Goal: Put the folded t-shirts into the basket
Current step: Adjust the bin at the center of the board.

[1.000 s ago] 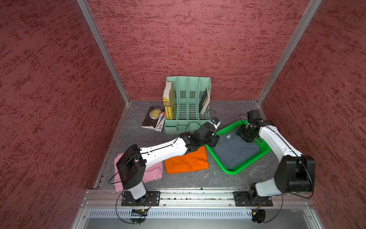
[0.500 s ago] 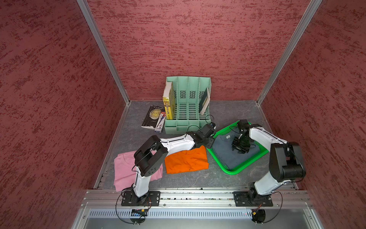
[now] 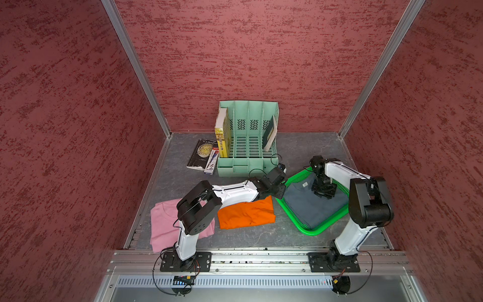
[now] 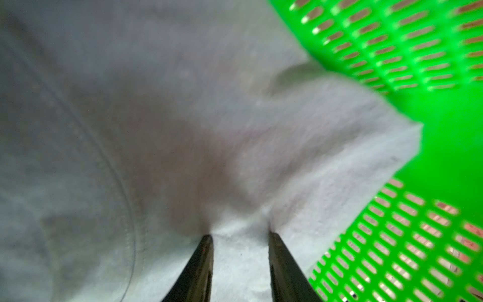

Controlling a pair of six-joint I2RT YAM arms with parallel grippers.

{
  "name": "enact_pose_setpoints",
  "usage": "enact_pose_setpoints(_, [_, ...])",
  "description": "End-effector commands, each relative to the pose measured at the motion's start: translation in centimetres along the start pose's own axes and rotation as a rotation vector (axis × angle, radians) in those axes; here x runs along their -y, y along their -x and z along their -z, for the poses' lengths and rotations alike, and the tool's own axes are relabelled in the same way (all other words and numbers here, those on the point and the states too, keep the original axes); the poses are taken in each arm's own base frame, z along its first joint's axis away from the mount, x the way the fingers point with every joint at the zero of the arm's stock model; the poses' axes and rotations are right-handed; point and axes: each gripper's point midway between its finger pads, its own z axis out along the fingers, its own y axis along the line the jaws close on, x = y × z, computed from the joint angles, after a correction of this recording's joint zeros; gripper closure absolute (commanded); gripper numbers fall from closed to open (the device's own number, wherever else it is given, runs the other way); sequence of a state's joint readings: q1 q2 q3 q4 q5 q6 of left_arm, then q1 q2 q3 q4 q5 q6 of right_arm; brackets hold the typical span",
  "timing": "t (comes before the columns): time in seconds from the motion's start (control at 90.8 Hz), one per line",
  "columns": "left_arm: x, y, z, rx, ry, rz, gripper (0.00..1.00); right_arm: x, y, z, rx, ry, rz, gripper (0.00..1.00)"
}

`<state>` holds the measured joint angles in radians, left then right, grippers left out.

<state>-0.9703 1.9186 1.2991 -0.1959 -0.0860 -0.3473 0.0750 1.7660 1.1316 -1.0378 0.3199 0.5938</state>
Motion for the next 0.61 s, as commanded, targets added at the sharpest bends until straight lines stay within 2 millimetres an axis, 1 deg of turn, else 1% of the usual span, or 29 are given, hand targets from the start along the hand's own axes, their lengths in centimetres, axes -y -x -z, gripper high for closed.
enact_pose_setpoints(0.0, [0.7, -0.2, 0.3, 0.066, 0.063, -0.005, 1.00, 0.0, 1.2, 1.6, 0.061, 0.031, -0.030, 0.63])
enact_pose_setpoints(0.099, [0.9, -0.4, 0.5, 0.095, 0.106, 0.041, 1.00, -1.5, 0.6, 2.8, 0.053, 0.149, -0.038, 0.61])
enact_pose_setpoints(0.187, [0.7, -0.5, 0.8, 0.117, 0.148, 0.105, 1.00, -1.8, -0.1, 4.6, 0.069, 0.241, -0.058, 0.58])
enact_pose_setpoints(0.309, [1.0, -0.7, 1.4, 0.138, 0.190, 0.144, 1.00, -3.8, -1.7, 7.4, 0.041, 0.464, -0.055, 0.56])
enact_pose_setpoints(0.353, [1.2, -0.7, 1.6, 0.149, 0.196, 0.159, 1.00, -4.8, -2.3, 7.9, 0.014, 0.531, -0.047, 0.56])
enact_pose_setpoints(0.375, [1.3, -0.8, 1.7, 0.151, 0.198, 0.169, 1.00, -5.0, -2.5, 8.6, 0.021, 0.564, -0.044, 0.55])
enact_pose_setpoints(0.397, [1.4, -0.8, 1.8, 0.154, 0.195, 0.179, 1.00, -5.2, -2.5, 8.8, 0.020, 0.584, -0.042, 0.55])
enact_pose_setpoints(0.441, [1.4, -0.9, 1.9, 0.158, 0.195, 0.198, 1.00, -5.5, -2.7, 8.6, 0.016, 0.595, -0.037, 0.55])
enact_pose_setpoints(0.529, [1.6, -1.1, 2.2, 0.169, 0.202, 0.225, 1.00, -5.6, -2.9, 7.3, 0.008, 0.575, -0.028, 0.56])
enact_pose_setpoints(0.551, [1.6, -1.2, 2.2, 0.173, 0.207, 0.232, 1.00, -5.9, -3.0, 6.3, -0.008, 0.560, -0.016, 0.56])
enact_pose_setpoints(0.595, [1.6, -1.4, 2.3, 0.176, 0.217, 0.243, 1.00, -6.5, -3.1, 5.2, -0.017, 0.555, 0.014, 0.57])
